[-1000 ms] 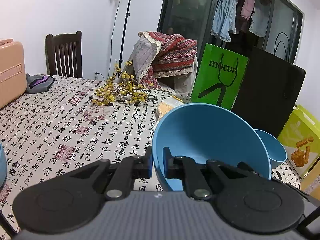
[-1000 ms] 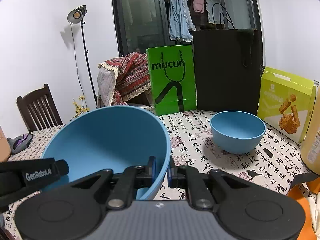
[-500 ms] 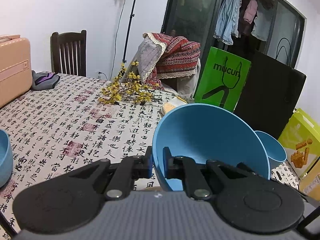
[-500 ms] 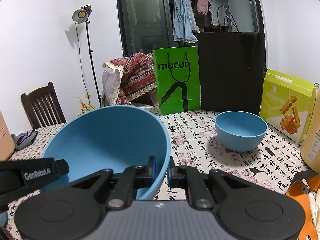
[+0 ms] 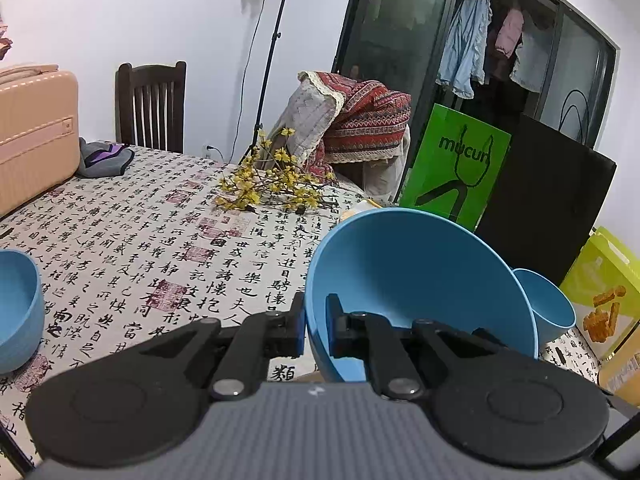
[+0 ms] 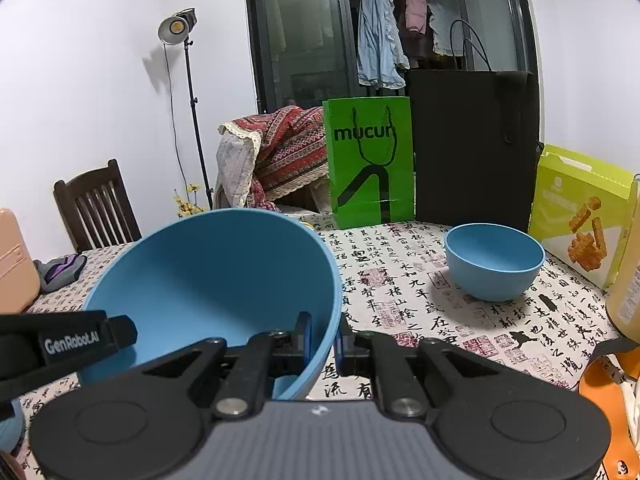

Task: Organize plates and bowls

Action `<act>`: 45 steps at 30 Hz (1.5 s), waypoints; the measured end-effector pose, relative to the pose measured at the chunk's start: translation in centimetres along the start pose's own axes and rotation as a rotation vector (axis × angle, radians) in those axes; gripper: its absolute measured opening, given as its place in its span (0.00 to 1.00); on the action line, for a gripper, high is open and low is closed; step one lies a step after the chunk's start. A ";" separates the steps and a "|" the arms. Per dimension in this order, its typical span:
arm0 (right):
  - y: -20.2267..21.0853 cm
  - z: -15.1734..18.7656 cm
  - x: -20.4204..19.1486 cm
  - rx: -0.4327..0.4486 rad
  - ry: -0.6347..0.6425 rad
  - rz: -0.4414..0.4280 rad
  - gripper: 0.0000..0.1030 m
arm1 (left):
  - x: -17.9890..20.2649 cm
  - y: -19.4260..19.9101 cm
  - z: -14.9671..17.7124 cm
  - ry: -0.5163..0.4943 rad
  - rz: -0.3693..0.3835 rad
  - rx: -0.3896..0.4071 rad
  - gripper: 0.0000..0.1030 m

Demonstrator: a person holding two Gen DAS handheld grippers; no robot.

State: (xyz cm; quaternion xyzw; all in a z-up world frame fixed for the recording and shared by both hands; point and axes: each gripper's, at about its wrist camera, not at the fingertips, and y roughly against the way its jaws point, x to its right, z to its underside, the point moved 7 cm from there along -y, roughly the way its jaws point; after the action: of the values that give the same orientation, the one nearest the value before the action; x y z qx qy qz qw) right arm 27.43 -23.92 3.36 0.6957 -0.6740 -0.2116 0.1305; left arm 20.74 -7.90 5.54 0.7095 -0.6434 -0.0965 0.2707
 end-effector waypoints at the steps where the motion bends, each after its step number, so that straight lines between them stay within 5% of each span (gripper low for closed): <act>1: 0.0 0.0 -0.1 0.000 0.001 -0.001 0.11 | -0.1 0.1 0.0 0.001 -0.001 0.002 0.10; 45: 2.2 1.8 -6.2 0.002 0.070 -0.067 0.11 | -6.2 3.7 0.0 0.065 -0.057 0.052 0.10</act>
State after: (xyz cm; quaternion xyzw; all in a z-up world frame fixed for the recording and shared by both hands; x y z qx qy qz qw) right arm 24.65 -17.69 3.56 0.7250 -0.6455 -0.1908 0.1460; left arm 16.60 -1.97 6.12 0.7370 -0.6161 -0.0643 0.2704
